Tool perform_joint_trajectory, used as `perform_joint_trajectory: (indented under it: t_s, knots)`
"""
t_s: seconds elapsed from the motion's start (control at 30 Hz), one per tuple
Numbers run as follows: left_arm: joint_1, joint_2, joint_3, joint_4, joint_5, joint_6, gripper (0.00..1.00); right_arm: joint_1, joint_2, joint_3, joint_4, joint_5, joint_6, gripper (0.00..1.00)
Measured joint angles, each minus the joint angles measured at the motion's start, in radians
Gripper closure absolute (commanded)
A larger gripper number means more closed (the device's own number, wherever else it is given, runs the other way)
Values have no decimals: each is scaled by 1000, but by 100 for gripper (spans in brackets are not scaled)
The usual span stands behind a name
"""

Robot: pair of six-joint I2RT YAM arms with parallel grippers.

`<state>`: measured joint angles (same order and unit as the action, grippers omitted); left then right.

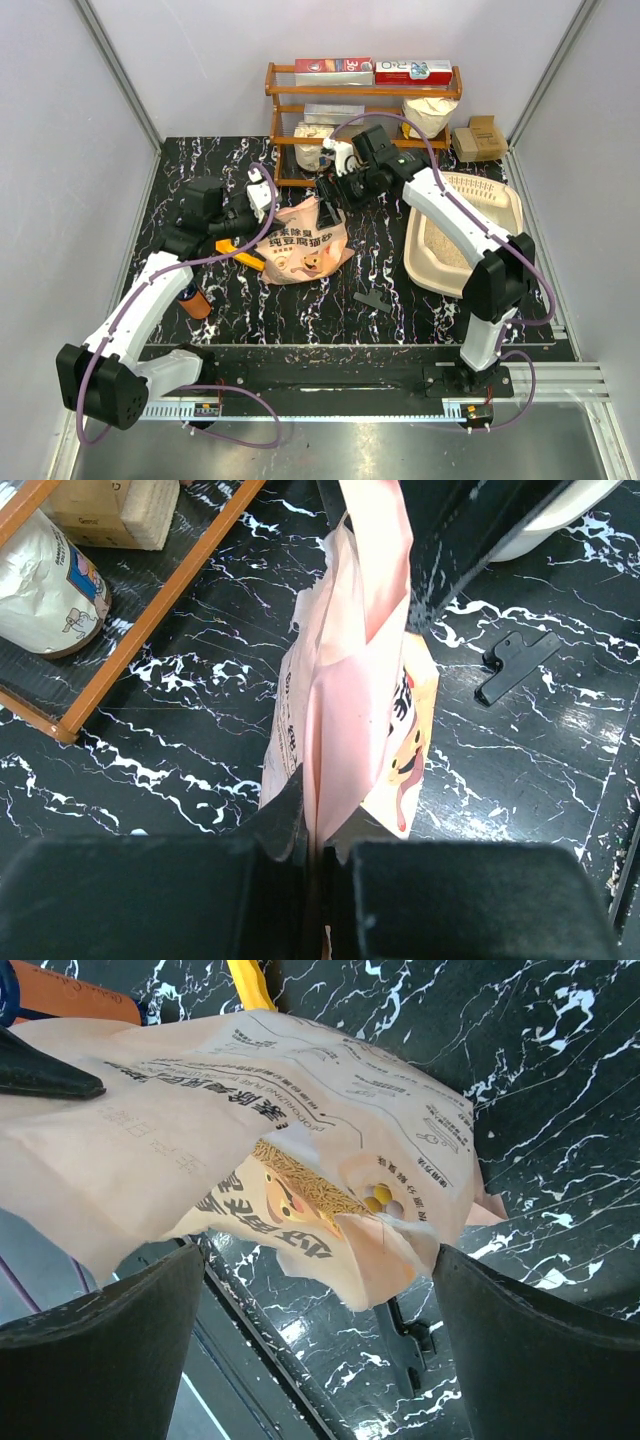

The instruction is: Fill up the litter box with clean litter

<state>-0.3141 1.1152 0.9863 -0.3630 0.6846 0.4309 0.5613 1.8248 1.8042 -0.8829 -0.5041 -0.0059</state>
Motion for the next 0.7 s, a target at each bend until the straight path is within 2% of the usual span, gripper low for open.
perform_joint_trajectory:
  t_s: [0.27,0.5,0.7]
  knots:
    - [-9,-7,-16,28,-13,-36,100,26,33,-5,3,104,88,0]
    - [-18,-30,-36,35,-26,-41,100,16,50,23,2,69,106,1]
    - [-21,-45,-47,41,-30,-41,100,-50,18,25,5,-7,116,2]
